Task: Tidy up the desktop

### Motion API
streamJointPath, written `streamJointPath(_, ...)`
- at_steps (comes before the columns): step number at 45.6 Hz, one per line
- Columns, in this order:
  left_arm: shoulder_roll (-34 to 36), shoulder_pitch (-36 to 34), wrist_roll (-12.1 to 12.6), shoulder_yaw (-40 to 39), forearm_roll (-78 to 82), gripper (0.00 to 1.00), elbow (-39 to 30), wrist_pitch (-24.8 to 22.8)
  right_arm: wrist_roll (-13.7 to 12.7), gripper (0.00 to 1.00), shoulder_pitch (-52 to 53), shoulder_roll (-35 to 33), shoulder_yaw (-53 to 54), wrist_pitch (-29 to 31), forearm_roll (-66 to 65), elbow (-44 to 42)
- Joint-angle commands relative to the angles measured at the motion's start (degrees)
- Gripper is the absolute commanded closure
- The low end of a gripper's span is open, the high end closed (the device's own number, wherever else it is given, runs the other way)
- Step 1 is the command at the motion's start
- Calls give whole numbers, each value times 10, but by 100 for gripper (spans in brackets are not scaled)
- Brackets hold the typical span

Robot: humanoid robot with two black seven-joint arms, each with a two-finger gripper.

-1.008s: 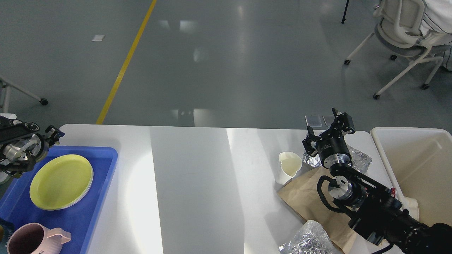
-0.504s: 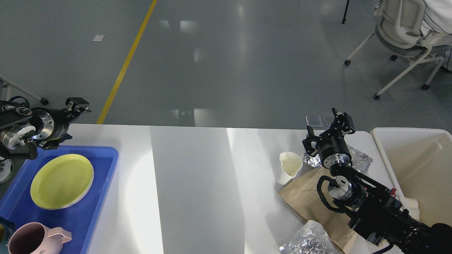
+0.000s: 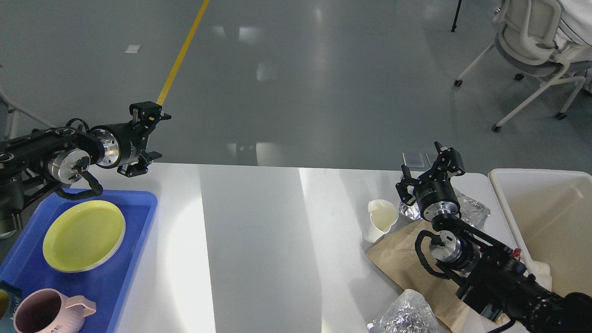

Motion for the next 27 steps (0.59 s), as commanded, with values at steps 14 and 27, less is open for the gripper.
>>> streamJointPath(14, -206, 91, -7, -316, -18, 3, 202, 13, 0, 0, 1, 1, 0, 0, 0, 0)
streamJointPath(27, -236, 91, -99, -355, -24, 3, 287, 13, 1, 0, 1, 1, 0, 0, 0, 0)
